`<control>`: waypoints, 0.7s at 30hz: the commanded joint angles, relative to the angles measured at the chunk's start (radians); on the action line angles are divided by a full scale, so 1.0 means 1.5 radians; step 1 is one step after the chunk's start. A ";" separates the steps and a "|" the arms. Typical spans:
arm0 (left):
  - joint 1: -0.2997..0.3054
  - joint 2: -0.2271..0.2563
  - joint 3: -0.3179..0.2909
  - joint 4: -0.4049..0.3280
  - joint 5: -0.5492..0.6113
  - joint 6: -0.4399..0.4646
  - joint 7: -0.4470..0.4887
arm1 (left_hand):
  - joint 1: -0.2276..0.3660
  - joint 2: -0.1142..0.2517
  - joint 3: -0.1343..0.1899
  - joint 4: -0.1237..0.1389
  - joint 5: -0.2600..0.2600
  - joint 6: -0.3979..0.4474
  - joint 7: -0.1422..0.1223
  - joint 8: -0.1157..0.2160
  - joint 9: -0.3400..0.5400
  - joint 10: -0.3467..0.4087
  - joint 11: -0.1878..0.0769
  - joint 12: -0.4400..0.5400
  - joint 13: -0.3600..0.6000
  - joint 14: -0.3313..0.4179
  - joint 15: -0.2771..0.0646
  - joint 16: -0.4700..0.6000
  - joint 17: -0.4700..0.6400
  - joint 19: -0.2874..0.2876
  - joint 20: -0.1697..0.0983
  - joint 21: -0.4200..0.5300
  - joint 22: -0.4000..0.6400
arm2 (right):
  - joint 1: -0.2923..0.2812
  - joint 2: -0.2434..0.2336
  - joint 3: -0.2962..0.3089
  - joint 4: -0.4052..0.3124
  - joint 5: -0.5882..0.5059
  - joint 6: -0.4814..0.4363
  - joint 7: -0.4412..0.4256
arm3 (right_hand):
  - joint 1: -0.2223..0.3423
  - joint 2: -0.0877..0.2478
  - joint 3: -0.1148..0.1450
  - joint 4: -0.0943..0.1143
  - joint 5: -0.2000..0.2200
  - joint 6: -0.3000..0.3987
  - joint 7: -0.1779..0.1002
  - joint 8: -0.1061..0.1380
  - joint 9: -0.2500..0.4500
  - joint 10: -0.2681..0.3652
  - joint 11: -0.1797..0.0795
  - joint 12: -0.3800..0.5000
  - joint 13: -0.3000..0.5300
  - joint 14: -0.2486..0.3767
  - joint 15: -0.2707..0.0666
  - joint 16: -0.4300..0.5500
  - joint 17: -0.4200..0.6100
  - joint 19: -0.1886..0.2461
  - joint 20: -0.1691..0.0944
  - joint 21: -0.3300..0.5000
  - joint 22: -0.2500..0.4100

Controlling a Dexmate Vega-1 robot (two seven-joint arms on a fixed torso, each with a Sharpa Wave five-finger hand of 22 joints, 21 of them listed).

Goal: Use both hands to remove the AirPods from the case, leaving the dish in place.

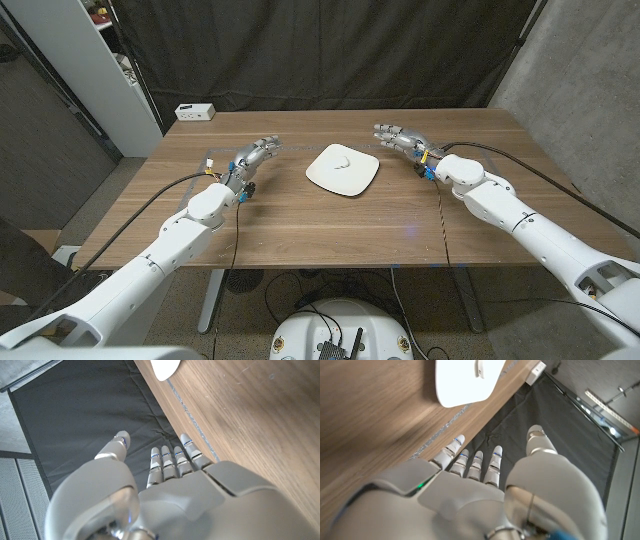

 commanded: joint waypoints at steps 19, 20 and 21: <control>0.006 0.006 -0.004 -0.006 0.036 -0.009 0.018 | 0.014 -0.006 -0.008 -0.008 0.003 0.003 -0.004 0.001 0.004 -0.008 -0.003 0.002 0.006 -0.008 -0.001 0.001 0.001 -0.001 -0.003 -0.012 0.002 | 0.115 0.007 -0.217 -0.139 -0.320 -0.282 -0.021 | 0.125 -0.032 0.027 0.000 0.039 -0.022 -0.050 -0.016 0.008 -0.106 -0.008 -0.003 0.012 -0.117 -0.029 0.003 0.002 -0.096 0.006 0.001 -0.001; 0.007 0.008 -0.005 -0.008 0.038 -0.008 0.019 | 0.014 -0.006 -0.009 -0.008 0.003 0.003 -0.004 0.001 0.004 -0.007 -0.004 0.002 0.006 -0.008 -0.001 0.001 0.001 -0.001 -0.003 -0.012 0.002 | 0.119 0.010 -0.221 -0.133 -0.325 -0.277 -0.018 | 0.129 -0.030 0.029 0.000 0.039 -0.022 -0.050 -0.017 0.008 -0.108 -0.009 -0.003 0.012 -0.119 -0.028 0.003 0.002 -0.098 0.006 0.000 -0.001; 0.007 0.010 -0.005 -0.008 0.038 -0.008 0.018 | 0.014 -0.006 -0.009 -0.008 0.003 0.003 -0.004 0.001 0.004 -0.008 -0.003 0.002 0.006 -0.008 -0.001 0.002 0.001 -0.001 -0.003 -0.012 0.002 | 0.123 0.013 -0.226 -0.127 -0.330 -0.272 -0.013 | 0.136 -0.028 0.032 0.000 0.040 -0.023 -0.051 -0.017 0.007 -0.111 -0.011 -0.003 0.011 -0.122 -0.028 0.002 0.002 -0.101 0.006 0.001 -0.001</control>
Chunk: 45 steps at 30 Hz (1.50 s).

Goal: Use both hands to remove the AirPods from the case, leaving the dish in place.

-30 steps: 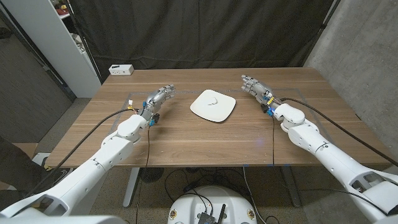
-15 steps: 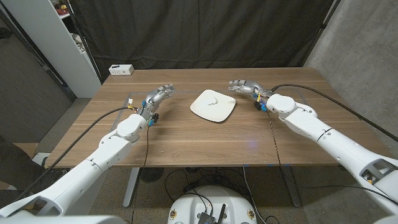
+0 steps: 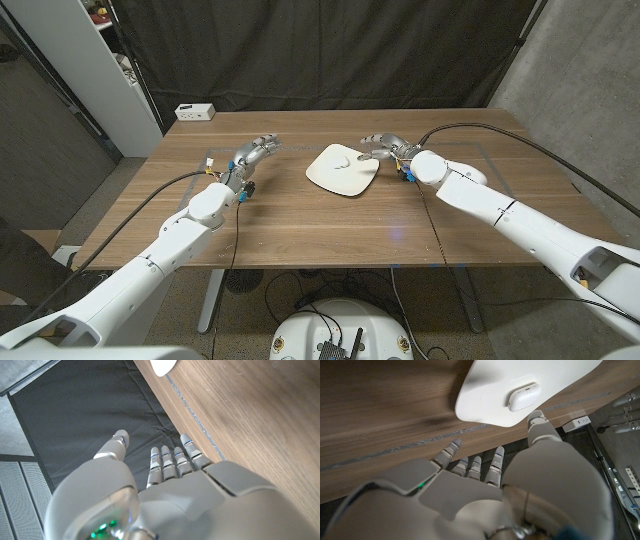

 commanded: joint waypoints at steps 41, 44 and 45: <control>0.020 0.035 -0.019 -0.015 0.015 0.002 -0.004 | 0.018 -0.004 -0.021 -0.002 0.004 0.008 -0.006 0.004 0.003 -0.009 -0.003 0.007 0.011 -0.009 -0.001 0.004 0.001 0.002 -0.003 -0.019 0.003 | 0.170 0.143 -0.160 0.219 -0.175 -0.010 0.150 | 0.142 0.076 0.045 0.016 -0.037 0.131 -0.002 0.038 0.004 -0.007 -0.025 0.021 -0.012 -0.060 -0.037 0.014 -0.002 -0.054 -0.017 0.009 -0.001; 0.023 0.035 -0.020 -0.018 0.016 0.000 -0.001 | 0.018 -0.004 -0.022 -0.002 0.004 0.009 -0.007 0.005 0.003 -0.009 -0.003 0.008 0.011 -0.010 -0.001 0.004 0.001 0.002 -0.004 -0.020 0.003 | 0.160 0.139 -0.153 0.214 -0.172 -0.005 0.134 | 0.137 0.073 0.036 0.018 -0.036 0.182 -0.003 0.052 0.008 0.023 -0.024 0.029 -0.014 -0.044 -0.040 0.018 -0.003 -0.043 -0.023 0.011 -0.001; 0.024 0.035 -0.021 -0.021 0.016 0.001 0.002 | 0.018 -0.004 -0.023 -0.001 0.003 0.011 -0.008 0.005 0.003 -0.009 -0.005 0.008 0.011 -0.010 0.000 0.004 0.001 0.002 -0.003 -0.021 0.003 | 0.156 0.138 -0.150 0.211 -0.170 -0.004 0.130 | 0.135 0.072 0.033 0.018 -0.035 0.203 -0.002 0.060 0.011 0.034 -0.023 0.031 -0.014 -0.038 -0.040 0.020 -0.003 -0.039 -0.024 0.012 -0.001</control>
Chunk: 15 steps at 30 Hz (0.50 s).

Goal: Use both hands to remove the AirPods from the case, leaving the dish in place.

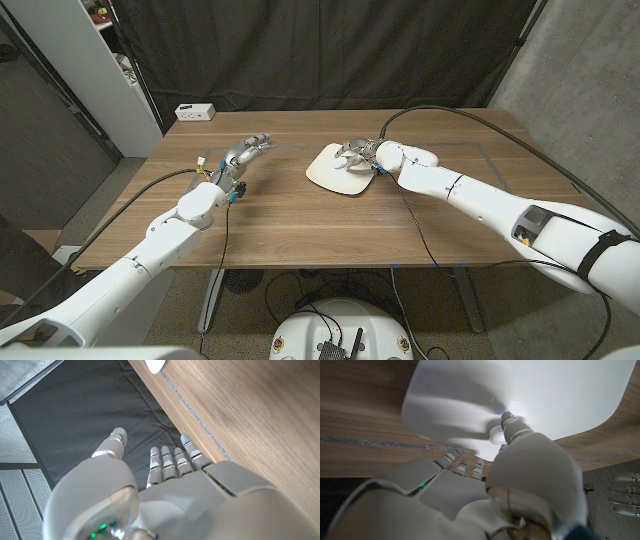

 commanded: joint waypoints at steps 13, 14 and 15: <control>0.003 -0.006 0.006 -0.007 0.015 -0.019 0.002 | 0.007 0.000 -0.012 0.003 0.003 0.021 -0.003 0.010 0.004 0.000 -0.002 0.008 0.004 -0.002 0.003 0.005 0.001 0.003 -0.001 -0.008 0.003 | -0.114 -0.036 0.076 -0.038 0.010 0.136 -0.201 | -0.012 -0.017 -0.055 0.002 0.010 0.223 0.009 0.105 0.074 0.195 -0.023 0.042 0.006 0.141 -0.083 0.028 0.000 0.105 -0.028 0.012 0.002; 0.001 -0.008 0.007 -0.004 0.016 -0.024 -0.001 | 0.006 -0.001 -0.013 0.003 0.003 0.022 -0.005 0.010 0.004 0.000 -0.003 0.008 0.004 -0.001 0.002 0.005 0.001 0.003 -0.001 -0.008 0.003 | -0.122 -0.038 0.080 -0.037 0.008 0.153 -0.218 | -0.012 -0.016 -0.057 0.003 0.010 0.230 0.009 0.107 0.074 0.204 -0.026 0.044 0.006 0.148 -0.085 0.029 0.000 0.108 -0.029 0.011 0.003; 0.000 -0.009 0.008 -0.003 0.017 -0.025 -0.002 | 0.006 -0.001 -0.013 0.003 0.003 0.022 -0.005 0.010 0.004 0.001 -0.002 0.008 0.005 -0.001 0.003 0.005 0.001 0.003 -0.001 -0.009 0.003 | -0.128 -0.041 0.084 -0.036 0.004 0.170 -0.233 | -0.011 -0.016 -0.060 0.002 0.010 0.240 0.012 0.110 0.074 0.215 -0.028 0.045 0.006 0.164 -0.090 0.032 0.001 0.117 -0.032 0.012 0.003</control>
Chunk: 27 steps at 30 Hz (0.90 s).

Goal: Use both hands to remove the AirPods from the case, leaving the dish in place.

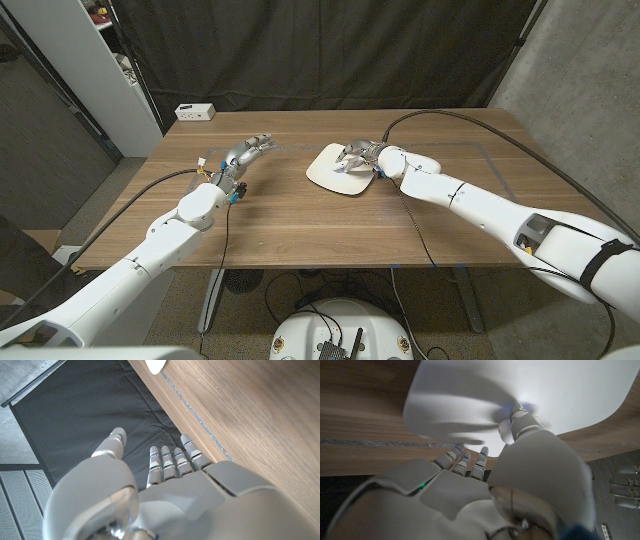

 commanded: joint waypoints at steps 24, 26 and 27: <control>-0.071 0.006 0.026 -0.058 -0.055 0.079 -0.102 | -0.046 -0.032 -0.067 0.020 0.002 0.122 0.048 0.030 0.004 -0.022 0.020 0.000 0.007 -0.034 0.023 0.001 0.004 -0.003 0.005 -0.035 0.005 | -0.094 0.040 0.093 0.111 -0.114 0.394 -0.461 | 0.030 -0.003 -0.029 -0.007 0.014 0.102 0.018 0.028 -0.007 0.117 -0.039 0.023 0.015 0.142 -0.129 0.028 0.014 0.066 -0.036 -0.005 0.001; -0.087 0.009 0.036 -0.046 -0.047 0.077 -0.119 | -0.045 -0.039 -0.073 0.016 0.005 0.102 0.024 0.018 0.004 -0.032 0.018 -0.003 0.007 -0.042 0.023 0.000 0.004 -0.004 0.004 -0.042 0.005 | -0.094 0.041 0.094 0.106 -0.115 0.399 -0.460 | 0.030 -0.003 -0.030 -0.007 0.014 0.102 0.018 0.028 -0.008 0.118 -0.039 0.023 0.016 0.143 -0.129 0.028 0.014 0.067 -0.037 -0.005 0.001; -0.096 0.008 0.041 -0.036 -0.044 0.070 -0.132 | -0.040 -0.043 -0.077 0.012 0.007 0.080 0.014 0.006 0.004 -0.040 0.018 -0.005 0.006 -0.050 0.025 0.000 0.003 -0.008 0.006 -0.049 0.005 | -0.094 0.041 0.095 0.103 -0.114 0.401 -0.459 | 0.030 -0.003 -0.030 -0.007 0.015 0.103 0.018 0.028 -0.008 0.118 -0.039 0.023 0.016 0.143 -0.129 0.028 0.014 0.067 -0.037 -0.005 0.001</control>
